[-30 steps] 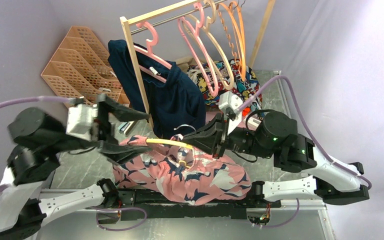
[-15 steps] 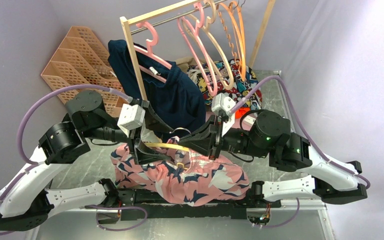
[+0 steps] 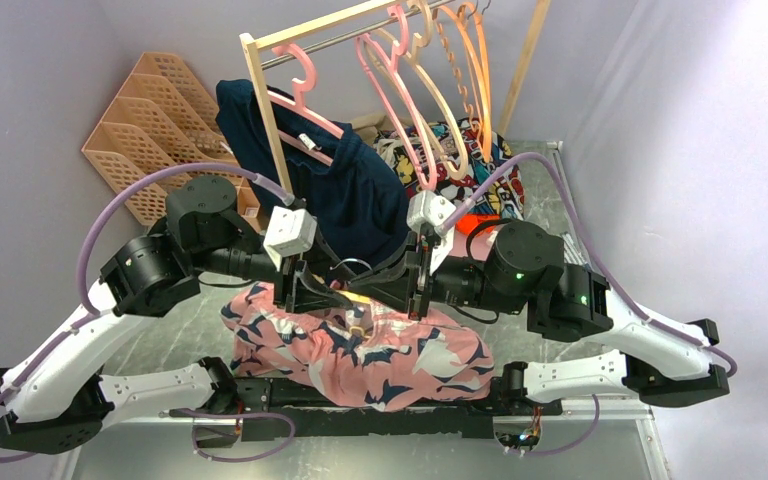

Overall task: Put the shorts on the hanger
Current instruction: Hang the shorts on the hanger.

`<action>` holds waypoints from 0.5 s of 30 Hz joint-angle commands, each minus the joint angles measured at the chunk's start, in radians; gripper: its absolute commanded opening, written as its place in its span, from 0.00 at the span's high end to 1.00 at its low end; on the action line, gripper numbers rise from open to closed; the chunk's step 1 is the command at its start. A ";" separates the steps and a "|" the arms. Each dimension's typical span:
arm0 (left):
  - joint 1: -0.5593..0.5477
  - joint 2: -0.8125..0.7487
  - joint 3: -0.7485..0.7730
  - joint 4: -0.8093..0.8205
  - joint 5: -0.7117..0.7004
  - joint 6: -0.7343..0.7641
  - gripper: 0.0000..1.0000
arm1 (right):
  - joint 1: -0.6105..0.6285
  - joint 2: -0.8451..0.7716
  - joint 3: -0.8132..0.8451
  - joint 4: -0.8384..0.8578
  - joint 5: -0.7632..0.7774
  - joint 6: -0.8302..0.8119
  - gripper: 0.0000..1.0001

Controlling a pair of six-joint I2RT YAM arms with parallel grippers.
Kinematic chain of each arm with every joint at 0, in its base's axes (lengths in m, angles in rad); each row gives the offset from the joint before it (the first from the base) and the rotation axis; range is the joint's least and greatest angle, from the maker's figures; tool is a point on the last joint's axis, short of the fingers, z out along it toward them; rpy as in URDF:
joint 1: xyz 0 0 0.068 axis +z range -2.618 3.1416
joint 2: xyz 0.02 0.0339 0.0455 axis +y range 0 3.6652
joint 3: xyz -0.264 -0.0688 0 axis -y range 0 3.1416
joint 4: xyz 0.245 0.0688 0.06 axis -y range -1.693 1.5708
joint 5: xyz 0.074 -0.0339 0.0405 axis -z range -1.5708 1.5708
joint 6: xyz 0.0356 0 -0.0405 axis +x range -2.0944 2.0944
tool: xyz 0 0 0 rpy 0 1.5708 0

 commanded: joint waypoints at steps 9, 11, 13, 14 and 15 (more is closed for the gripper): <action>-0.001 -0.043 -0.043 0.014 -0.040 0.008 0.93 | 0.001 -0.009 0.046 0.043 -0.021 0.003 1.00; -0.001 -0.070 -0.056 0.027 -0.067 0.005 0.93 | 0.002 -0.013 0.055 0.024 -0.027 0.001 0.73; -0.001 -0.096 -0.070 0.036 -0.087 0.000 0.93 | 0.001 -0.024 0.066 -0.012 0.002 0.005 0.51; -0.001 -0.107 -0.076 0.038 -0.093 -0.003 0.93 | 0.002 -0.036 0.067 -0.034 0.036 0.007 0.47; -0.002 -0.119 -0.081 0.037 -0.098 -0.008 0.93 | 0.002 -0.049 0.064 -0.054 0.066 0.008 0.44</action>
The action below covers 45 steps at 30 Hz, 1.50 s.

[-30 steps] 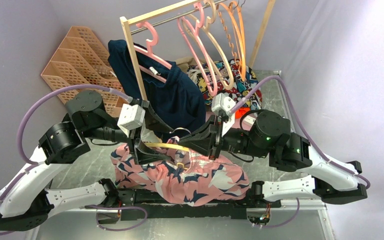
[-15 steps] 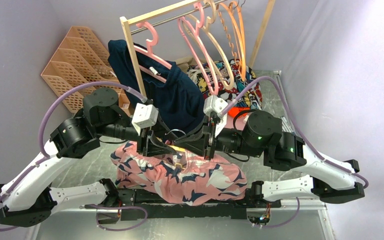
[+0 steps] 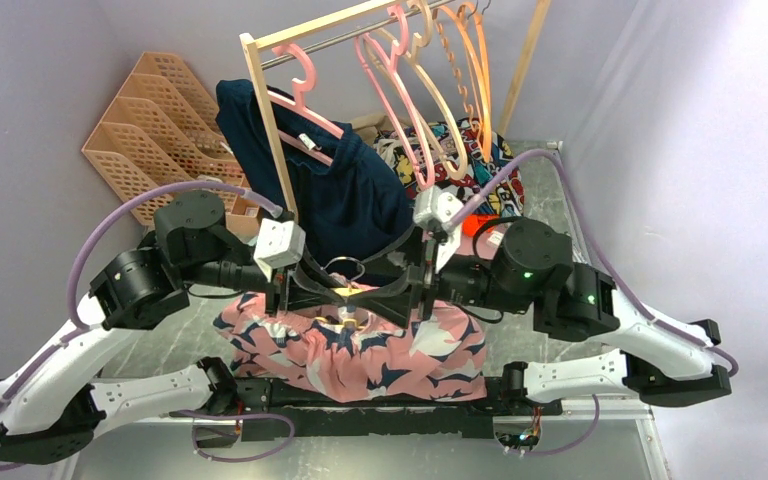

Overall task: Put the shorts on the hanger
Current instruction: Hang the shorts on the hanger.

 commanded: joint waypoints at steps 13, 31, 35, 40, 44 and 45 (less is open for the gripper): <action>0.005 -0.097 0.000 0.022 -0.112 -0.037 0.93 | 0.002 -0.102 -0.026 -0.154 0.081 0.066 0.43; 0.005 -0.112 0.005 0.035 -0.127 -0.048 0.93 | 0.002 -0.110 -0.076 -0.107 0.095 0.074 0.96; 0.004 -0.117 -0.003 0.042 -0.127 -0.052 0.93 | 0.001 -0.121 -0.081 -0.089 0.125 0.080 1.00; 0.005 -0.123 0.002 0.046 -0.125 -0.059 0.93 | 0.002 -0.132 -0.078 -0.092 0.308 0.108 1.00; 0.005 -0.129 0.014 0.073 -0.115 -0.068 0.93 | 0.002 -0.148 -0.070 -0.089 0.496 0.155 1.00; 0.005 -0.127 0.026 0.075 -0.120 -0.069 0.93 | 0.001 -0.144 -0.062 -0.089 0.497 0.159 1.00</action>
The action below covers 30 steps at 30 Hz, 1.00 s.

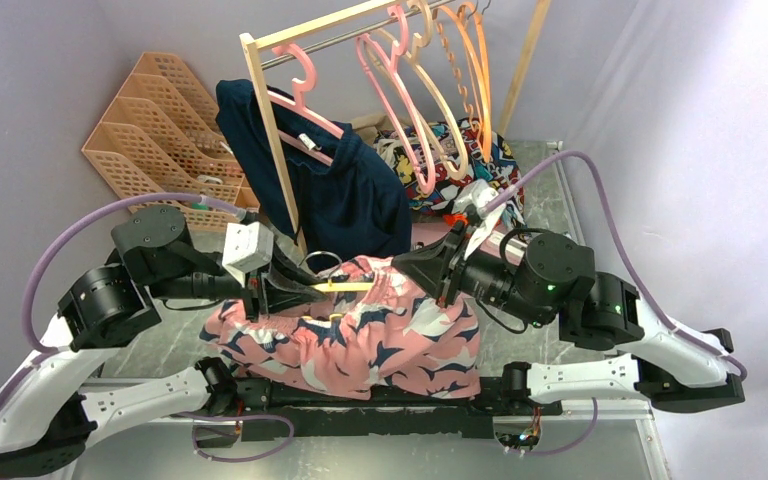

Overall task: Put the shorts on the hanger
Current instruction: Hang the shorts on the hanger.

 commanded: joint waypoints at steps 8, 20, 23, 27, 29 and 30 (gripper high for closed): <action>0.004 -0.017 0.169 0.074 -0.106 0.005 0.93 | 0.000 0.020 0.119 -0.062 0.135 0.036 0.93; 0.004 -0.067 0.312 0.083 -0.313 0.040 0.93 | 0.000 -0.074 0.127 -0.056 0.056 -0.021 0.43; 0.004 -0.104 0.256 0.121 -0.335 0.027 0.93 | 0.000 -0.120 0.030 -0.004 0.065 -0.002 0.40; 0.004 -0.107 0.249 0.113 -0.336 0.020 0.93 | 0.000 -0.161 -0.042 -0.004 0.138 -0.004 0.39; 0.003 -0.108 0.257 0.105 -0.334 0.015 0.93 | 0.000 -0.182 -0.064 -0.003 0.170 -0.010 0.39; 0.004 -0.109 0.262 0.101 -0.335 0.013 0.93 | 0.000 -0.191 -0.073 0.001 0.181 -0.015 0.39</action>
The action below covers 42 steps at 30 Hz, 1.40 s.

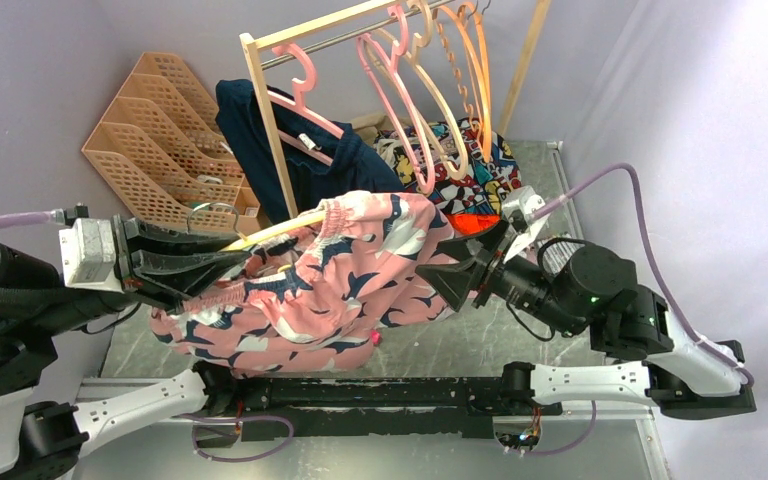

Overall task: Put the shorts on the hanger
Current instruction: Hang the shorts on the hanger.

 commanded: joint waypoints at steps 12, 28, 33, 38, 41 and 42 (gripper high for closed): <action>0.005 -0.024 0.079 0.018 -0.048 -0.012 0.93 | -0.001 -0.114 -0.098 -0.011 0.182 -0.036 0.38; 0.004 -0.019 0.262 -0.171 0.097 0.053 0.93 | -0.001 -0.138 -0.139 -0.086 -0.068 -0.112 0.28; -0.005 -0.049 0.257 -0.181 0.140 0.042 0.93 | -0.001 -0.198 -0.149 -0.137 -0.178 -0.120 0.28; -0.015 -0.055 0.255 -0.163 0.172 0.028 0.93 | 0.000 -0.196 -0.159 -0.178 -0.324 -0.101 0.28; -0.020 -0.043 0.273 -0.149 0.193 0.024 0.93 | -0.001 -0.171 -0.179 -0.202 -0.378 -0.080 0.28; -0.022 -0.040 0.280 -0.143 0.197 0.024 0.93 | -0.001 -0.161 -0.187 -0.208 -0.394 -0.075 0.28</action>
